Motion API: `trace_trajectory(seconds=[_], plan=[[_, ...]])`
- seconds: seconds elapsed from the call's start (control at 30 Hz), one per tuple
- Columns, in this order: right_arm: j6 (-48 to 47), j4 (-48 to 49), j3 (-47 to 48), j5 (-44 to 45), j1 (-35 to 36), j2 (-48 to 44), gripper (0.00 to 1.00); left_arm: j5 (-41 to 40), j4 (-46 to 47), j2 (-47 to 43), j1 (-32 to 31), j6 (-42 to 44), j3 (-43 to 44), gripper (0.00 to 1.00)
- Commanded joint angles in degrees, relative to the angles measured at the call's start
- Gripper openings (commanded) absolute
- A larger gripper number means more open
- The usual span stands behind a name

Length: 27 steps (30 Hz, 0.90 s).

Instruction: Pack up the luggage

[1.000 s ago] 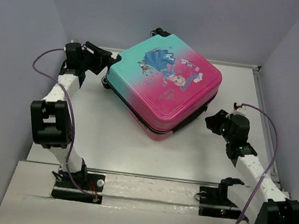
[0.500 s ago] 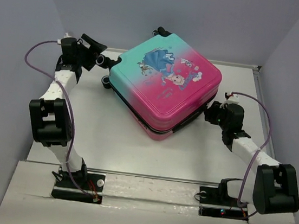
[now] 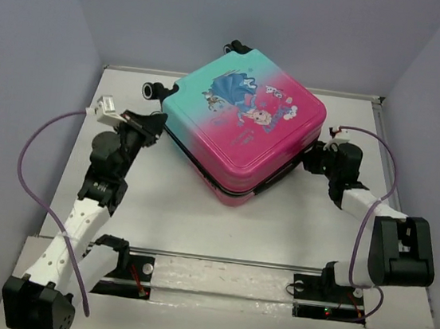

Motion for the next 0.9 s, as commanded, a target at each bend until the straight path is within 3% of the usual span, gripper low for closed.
trace_trajectory(seconds=[0.0, 0.07, 0.17, 0.2, 0.23, 0.4, 0.63, 0.87], plan=[[-0.1, 7.7, 2.8, -4.1, -0.3, 0.3, 0.29, -4.3, -1.8, -6.0, -3.7, 0.7, -15.5, 0.08], [0.4, 7.9, 3.1, -5.0, -0.3, 0.8, 0.25, -2.2, -2.7, -10.6, -6.2, 0.4, -21.3, 0.06], [1.3, 9.1, 2.8, -5.8, -0.3, 0.7, 0.07, -1.6, -1.4, -10.8, -12.6, 0.5, -25.0, 0.06], [2.1, 9.5, 1.9, -5.7, -0.3, 0.0, 0.07, -1.6, 0.4, -8.2, -16.7, 1.4, -25.0, 0.06], [2.6, 9.5, 1.3, -5.7, -0.3, 0.0, 0.07, -1.9, 1.9, -8.2, -16.7, 1.9, -25.0, 0.06], [5.2, 7.0, -2.0, -5.7, -0.3, -5.4, 0.07, -10.9, 8.0, 5.9, -33.9, 5.6, -20.4, 0.06], [5.3, -3.8, -4.1, -1.4, 5.7, -11.4, 0.07, -11.9, 18.8, 23.4, -36.9, 7.9, -12.7, 0.06], [8.6, -11.3, -7.0, -0.5, 12.5, -15.9, 0.07, -11.6, 21.3, 30.4, -37.1, 9.2, -5.0, 0.06]])
